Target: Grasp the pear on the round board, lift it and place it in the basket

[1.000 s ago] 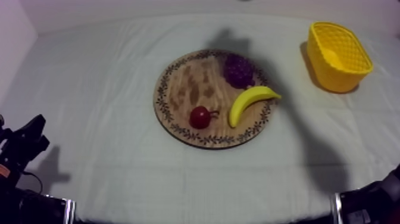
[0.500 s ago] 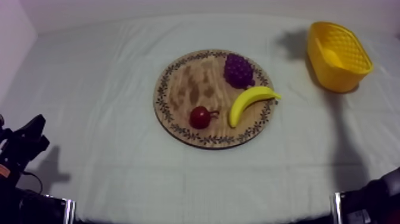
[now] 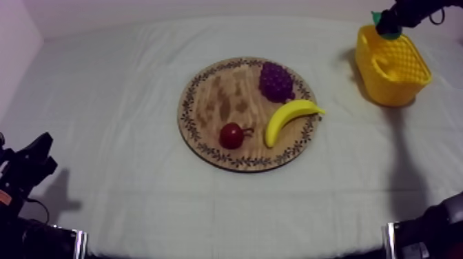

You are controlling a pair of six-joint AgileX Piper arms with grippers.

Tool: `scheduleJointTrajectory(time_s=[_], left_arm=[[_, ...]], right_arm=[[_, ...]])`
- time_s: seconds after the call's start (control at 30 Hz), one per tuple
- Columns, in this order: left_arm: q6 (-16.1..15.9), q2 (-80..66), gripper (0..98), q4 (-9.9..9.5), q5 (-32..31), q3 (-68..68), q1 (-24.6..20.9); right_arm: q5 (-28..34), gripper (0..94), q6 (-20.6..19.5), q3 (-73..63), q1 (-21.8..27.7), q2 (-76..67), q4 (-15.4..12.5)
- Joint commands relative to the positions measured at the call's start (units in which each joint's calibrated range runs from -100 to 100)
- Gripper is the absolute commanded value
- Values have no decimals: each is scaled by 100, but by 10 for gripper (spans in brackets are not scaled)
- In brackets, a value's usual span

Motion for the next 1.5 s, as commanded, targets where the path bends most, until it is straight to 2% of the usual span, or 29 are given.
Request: scheduleJointTrajectory(time_s=[0.0,0.2,0.33,0.53,0.73,0.83,0.93,1.2,1.47], left_arm=[[-1,0,1,-2,1,-2,-1],[-1,0,1,-2,1,-2,-1],[-1,0,1,-2,1,-2,-1],[-2,0,1,-2,1,-2,-1],[-3,0,1,-2,1,-2,-1],[-5,0,1,-2,1,-2,-1],[-6,0,1,-2,1,-2,-1],[-5,0,1,-2,1,-2,-1],[-4,0,1,-2,1,-2,-1]], right_arm=[[-16,628,29,47,28,-22,-31],[29,683,127,234,110,-339,-202],[-7,640,188,534,102,-903,-382],[-246,457,156,1380,-80,-2246,-643],[-696,209,102,2806,-240,-4036,-862],[-908,89,-55,3595,-324,-5035,-830],[-1182,34,-259,4472,-341,-6059,-777],[-1910,6,-663,6988,-231,-8431,-535],[-1919,3,-834,8463,-124,-9990,-352]])
